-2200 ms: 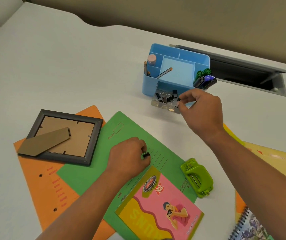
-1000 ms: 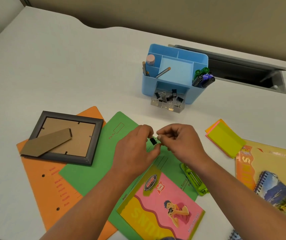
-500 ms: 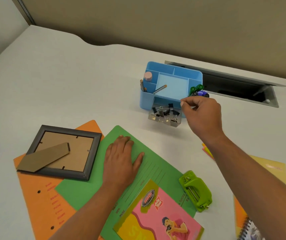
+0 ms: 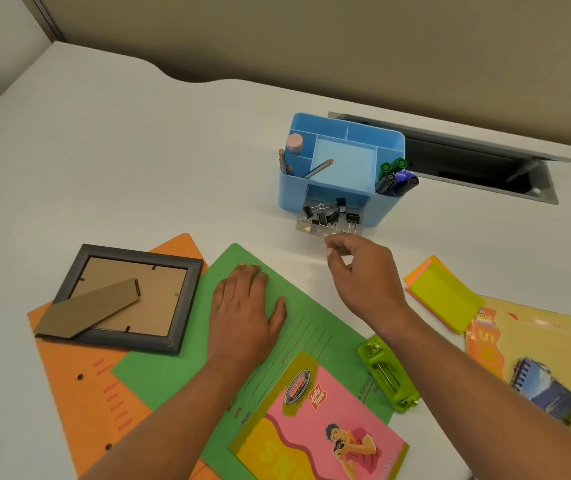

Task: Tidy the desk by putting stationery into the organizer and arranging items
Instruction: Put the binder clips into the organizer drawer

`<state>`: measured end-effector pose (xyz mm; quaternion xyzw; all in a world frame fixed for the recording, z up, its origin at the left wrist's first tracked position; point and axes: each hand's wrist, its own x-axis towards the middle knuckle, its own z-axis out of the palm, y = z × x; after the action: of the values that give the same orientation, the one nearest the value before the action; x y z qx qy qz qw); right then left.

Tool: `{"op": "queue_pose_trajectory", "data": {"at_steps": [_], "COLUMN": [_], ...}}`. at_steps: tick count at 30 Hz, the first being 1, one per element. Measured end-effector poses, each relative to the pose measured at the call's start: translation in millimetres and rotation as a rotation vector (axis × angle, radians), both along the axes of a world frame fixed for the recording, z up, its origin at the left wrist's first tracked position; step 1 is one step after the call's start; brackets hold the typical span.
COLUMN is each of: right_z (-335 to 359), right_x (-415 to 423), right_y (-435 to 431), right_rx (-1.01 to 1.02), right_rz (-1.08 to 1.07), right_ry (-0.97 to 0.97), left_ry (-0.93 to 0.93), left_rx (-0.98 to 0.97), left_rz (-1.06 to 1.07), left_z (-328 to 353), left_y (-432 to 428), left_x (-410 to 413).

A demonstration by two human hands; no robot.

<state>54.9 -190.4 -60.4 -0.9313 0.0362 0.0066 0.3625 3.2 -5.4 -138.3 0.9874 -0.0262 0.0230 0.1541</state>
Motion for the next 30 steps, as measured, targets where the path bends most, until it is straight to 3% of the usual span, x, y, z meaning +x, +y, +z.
{"op": "queue_pose_trajectory", "data": {"at_steps": [21,30], "right_z": [-1.5,-5.9], "right_x": [46.3,49.6], "right_y": [-4.0,-2.7], "right_rx": [-0.178,-0.143], "right_rz": [0.100,0.113], "right_ry": [-0.025,-0.032], "left_ry": [0.003,-0.008], "left_rx": [0.008,-0.001], "left_rz": [0.009,0.007], "left_z": [-1.0,-2.5], "left_y": [-0.5,-0.6], "left_x": [2.1,1.7]}}
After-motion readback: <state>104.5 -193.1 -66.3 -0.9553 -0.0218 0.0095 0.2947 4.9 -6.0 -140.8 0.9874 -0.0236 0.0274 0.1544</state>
